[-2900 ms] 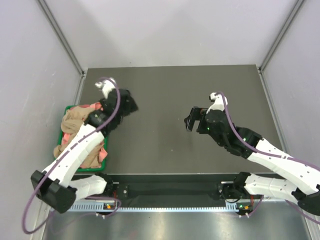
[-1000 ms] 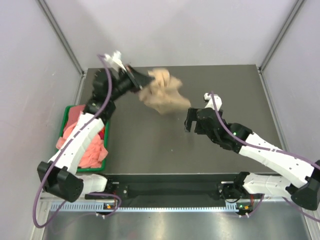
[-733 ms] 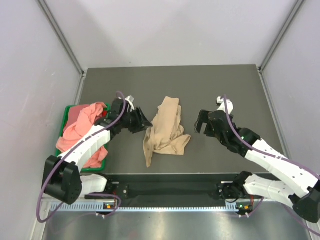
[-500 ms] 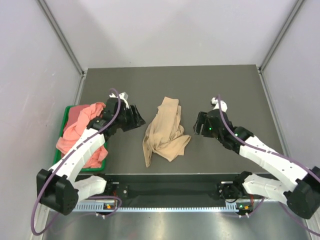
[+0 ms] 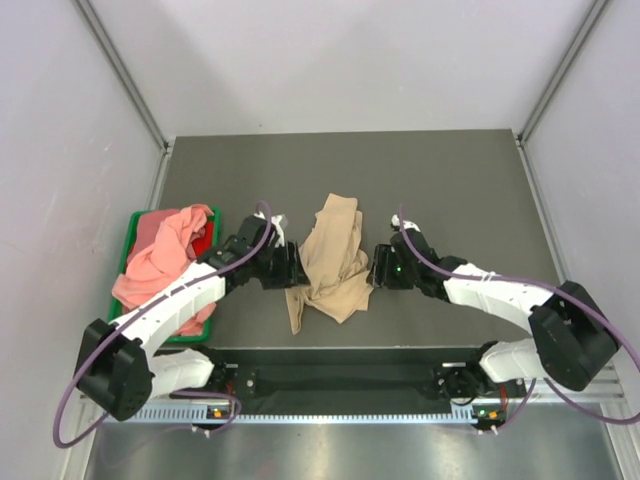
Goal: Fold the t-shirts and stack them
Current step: Flatten the tshirt out
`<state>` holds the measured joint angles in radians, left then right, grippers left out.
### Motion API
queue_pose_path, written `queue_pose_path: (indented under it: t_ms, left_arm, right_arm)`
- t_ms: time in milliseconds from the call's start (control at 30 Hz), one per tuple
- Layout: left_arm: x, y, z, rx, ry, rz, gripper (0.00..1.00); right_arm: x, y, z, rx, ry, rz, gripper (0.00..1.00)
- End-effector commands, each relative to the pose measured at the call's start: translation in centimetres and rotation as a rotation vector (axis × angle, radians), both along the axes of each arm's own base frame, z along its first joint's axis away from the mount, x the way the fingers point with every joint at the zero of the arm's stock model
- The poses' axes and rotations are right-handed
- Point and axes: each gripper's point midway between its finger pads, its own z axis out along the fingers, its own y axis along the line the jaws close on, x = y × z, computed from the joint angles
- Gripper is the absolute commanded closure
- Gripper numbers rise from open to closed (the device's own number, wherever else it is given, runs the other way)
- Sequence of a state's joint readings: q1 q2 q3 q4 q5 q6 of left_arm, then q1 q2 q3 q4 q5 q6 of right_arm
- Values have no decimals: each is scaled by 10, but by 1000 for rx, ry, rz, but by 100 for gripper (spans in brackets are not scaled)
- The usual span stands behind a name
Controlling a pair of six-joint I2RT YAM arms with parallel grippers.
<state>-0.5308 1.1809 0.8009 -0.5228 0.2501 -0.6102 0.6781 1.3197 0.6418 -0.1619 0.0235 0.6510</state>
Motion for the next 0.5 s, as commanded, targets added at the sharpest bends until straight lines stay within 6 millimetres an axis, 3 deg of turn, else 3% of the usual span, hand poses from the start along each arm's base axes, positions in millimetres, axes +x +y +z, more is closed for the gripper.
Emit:
queue_pose_path:
  t_ms: [0,300,433,467]
  left_arm:
    - [-16,-14,8,-71,-12,-60,41]
    - [-27,-9,-20,13,45,-53,42]
    - [-26,-9,-30,44,64,-52,55]
    - [-27,-7,-34,61,79,-46,70]
  right_arm:
    - [15,19,16,80,-70,15,42]
    - [26,28,11,98,-78,4,42]
    - [29,29,6,82,-71,-3,43]
    - [31,27,4,78,-71,-15,44]
